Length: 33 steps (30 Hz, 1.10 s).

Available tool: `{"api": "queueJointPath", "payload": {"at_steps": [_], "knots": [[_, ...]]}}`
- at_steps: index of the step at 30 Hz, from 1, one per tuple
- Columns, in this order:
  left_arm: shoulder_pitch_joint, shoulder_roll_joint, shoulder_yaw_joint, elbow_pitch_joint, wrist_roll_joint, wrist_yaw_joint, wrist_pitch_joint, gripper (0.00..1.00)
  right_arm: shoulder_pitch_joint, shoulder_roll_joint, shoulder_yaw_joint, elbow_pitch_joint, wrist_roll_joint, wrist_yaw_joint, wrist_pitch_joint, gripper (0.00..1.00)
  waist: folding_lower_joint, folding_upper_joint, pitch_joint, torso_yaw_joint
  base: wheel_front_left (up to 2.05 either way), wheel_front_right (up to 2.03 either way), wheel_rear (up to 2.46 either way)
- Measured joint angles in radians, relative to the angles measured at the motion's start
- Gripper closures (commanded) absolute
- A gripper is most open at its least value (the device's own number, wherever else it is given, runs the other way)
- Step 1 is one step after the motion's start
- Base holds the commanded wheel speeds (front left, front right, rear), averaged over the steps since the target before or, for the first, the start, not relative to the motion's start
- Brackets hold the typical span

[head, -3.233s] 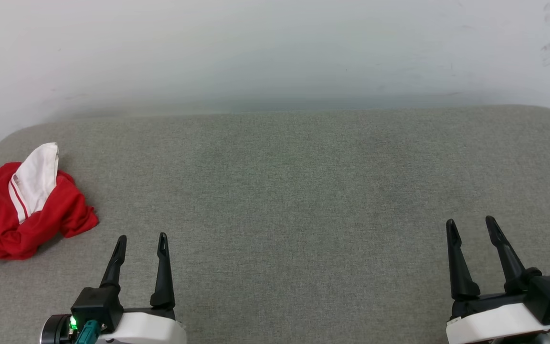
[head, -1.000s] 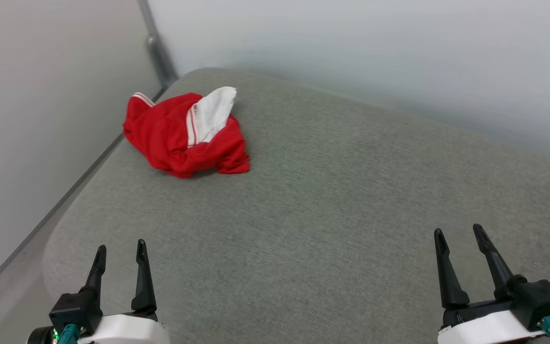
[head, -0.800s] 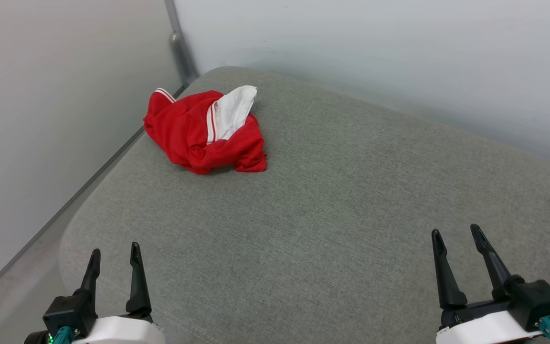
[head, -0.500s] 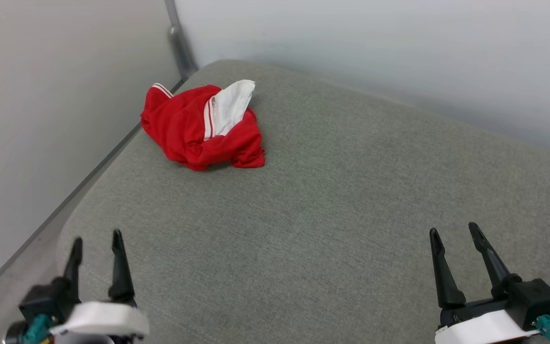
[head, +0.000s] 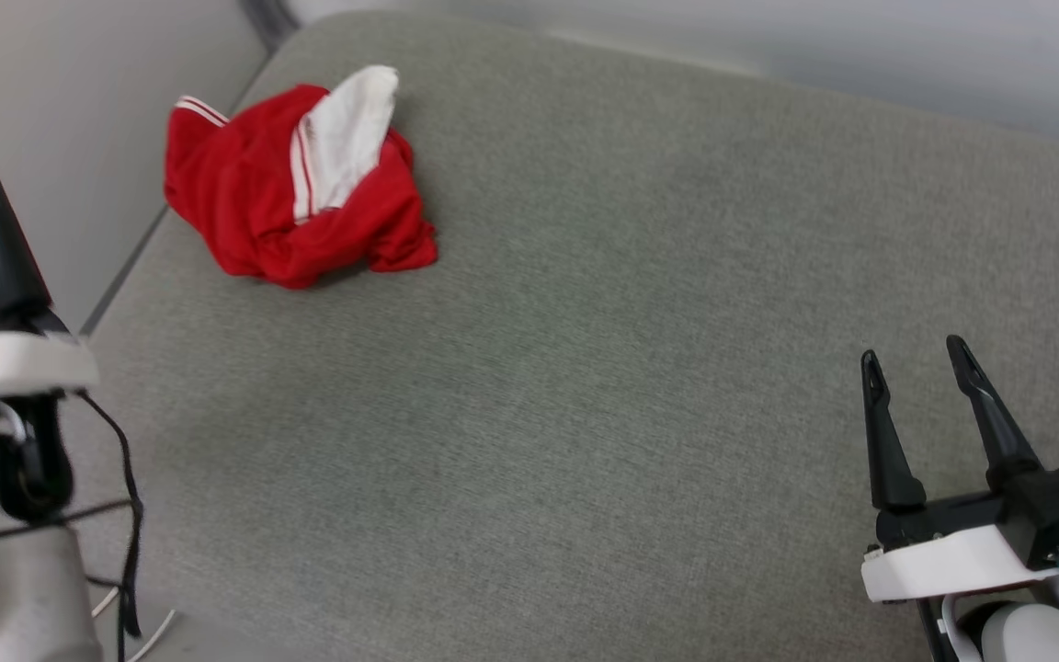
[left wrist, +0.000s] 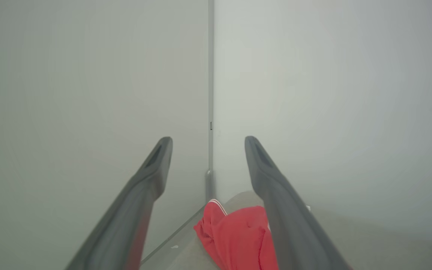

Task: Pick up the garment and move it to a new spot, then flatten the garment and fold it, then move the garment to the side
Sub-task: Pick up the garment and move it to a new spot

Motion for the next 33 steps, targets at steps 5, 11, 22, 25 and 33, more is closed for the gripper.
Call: {"api": "queueJointPath", "payload": {"at_steps": [5,11,22,25,33], "knots": [[-0.116,0.123,-0.072,0.054,-0.097,-0.003,0.0,0.0,-0.034,0.0,-0.019,-0.019,-0.024,0.0,0.0,0.0,0.0001,0.0,0.08,-0.034,0.0,0.0,0.0],[-0.25,0.308,-0.191,0.189,-0.303,-0.003,0.0,0.0,-0.071,0.0,-0.032,-0.047,-0.039,0.0,0.0,0.0,0.0001,0.0,0.166,-0.074,0.0,0.0,0.0],[-0.487,0.663,-0.697,0.297,-0.754,-0.003,0.462,0.0,-0.141,0.0,-0.04,-0.093,-0.042,0.0,0.0,0.0,0.0,0.0,0.308,-0.176,0.0,0.0,0.0],[-0.512,0.697,-0.759,0.294,-0.849,-0.003,0.585,0.0,-0.144,0.0,-0.041,-0.096,-0.041,0.0,0.0,0.0,0.0,0.0,0.328,-0.195,0.0,0.0,0.0],[-0.544,0.738,-0.897,0.346,-0.978,-0.003,0.873,0.0,-0.162,0.0,-0.044,-0.108,-0.039,0.0,0.0,0.0,-0.0001,0.0,0.371,-0.24,0.0,0.0,0.0]]}}
